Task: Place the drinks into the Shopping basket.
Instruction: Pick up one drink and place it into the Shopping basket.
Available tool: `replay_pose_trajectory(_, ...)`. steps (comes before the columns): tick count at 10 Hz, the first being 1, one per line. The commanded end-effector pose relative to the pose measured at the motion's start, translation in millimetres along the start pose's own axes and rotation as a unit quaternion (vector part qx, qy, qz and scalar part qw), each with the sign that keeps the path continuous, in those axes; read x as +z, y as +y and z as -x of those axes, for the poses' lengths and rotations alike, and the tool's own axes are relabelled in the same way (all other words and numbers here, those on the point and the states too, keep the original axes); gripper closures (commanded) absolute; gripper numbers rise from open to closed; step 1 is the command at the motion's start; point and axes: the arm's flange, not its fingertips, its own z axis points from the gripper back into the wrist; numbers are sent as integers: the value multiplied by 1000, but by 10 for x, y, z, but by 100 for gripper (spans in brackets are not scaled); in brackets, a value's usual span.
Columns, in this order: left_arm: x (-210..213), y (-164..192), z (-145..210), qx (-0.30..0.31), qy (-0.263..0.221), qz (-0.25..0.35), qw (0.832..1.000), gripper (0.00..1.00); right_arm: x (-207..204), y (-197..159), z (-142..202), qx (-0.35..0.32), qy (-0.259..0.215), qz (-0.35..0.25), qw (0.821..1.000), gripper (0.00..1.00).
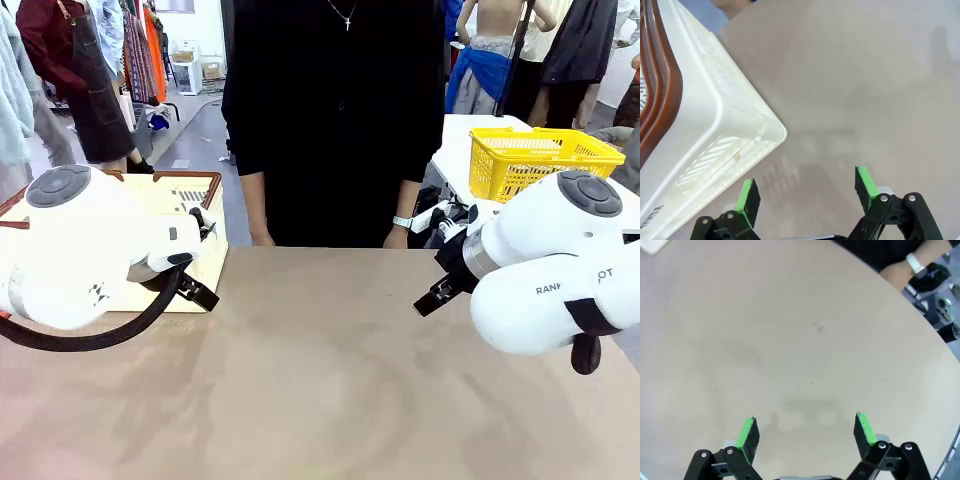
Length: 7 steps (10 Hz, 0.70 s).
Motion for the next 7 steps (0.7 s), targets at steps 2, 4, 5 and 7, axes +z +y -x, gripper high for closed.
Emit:
replay_pose_trajectory(2,1,0,0,0,0,0,1000,0,0,0,0,0,0,0,1000,0)
replay_pose_trajectory(4,1,0,0,0,0,0,1000,0,0,0,0,0,0,0,1000,0)
replay_pose_trajectory(5,1,0,0,0,0,0,1000,0,0,0,0,0,0,0,1000,0)
replay_pose_trajectory(7,1,0,0,0,0,0,1000,0,0,0,0,0,0,0,1000,0)
